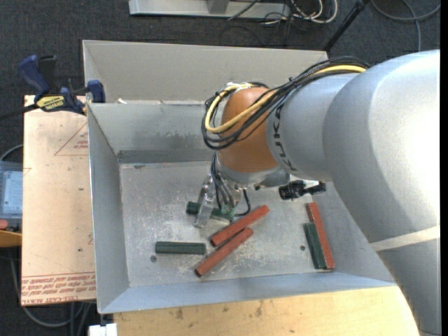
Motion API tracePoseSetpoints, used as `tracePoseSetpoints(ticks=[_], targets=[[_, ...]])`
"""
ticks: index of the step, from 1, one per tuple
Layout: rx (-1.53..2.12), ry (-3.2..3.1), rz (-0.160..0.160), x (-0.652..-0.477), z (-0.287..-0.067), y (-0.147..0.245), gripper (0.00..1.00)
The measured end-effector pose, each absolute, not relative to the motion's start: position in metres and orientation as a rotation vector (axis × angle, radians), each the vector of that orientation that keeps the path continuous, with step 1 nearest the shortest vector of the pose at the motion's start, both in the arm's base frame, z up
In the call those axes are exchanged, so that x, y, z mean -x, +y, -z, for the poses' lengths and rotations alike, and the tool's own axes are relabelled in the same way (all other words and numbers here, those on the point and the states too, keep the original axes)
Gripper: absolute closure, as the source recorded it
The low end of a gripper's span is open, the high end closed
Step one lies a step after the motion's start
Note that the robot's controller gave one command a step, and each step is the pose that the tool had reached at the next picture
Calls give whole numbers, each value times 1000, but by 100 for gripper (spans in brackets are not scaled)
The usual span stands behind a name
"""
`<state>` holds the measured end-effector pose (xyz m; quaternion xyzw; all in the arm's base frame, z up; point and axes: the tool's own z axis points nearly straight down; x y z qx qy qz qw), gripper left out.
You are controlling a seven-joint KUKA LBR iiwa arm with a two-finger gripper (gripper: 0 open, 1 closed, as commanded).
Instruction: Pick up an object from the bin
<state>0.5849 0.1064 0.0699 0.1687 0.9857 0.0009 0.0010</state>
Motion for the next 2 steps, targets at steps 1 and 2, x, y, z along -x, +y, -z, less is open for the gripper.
tracePoseSetpoints(ticks=[1,2], targets=[[-528,3090,-5,-587,-116,107,100],[-528,3094,-3,-588,-128,107,100]])
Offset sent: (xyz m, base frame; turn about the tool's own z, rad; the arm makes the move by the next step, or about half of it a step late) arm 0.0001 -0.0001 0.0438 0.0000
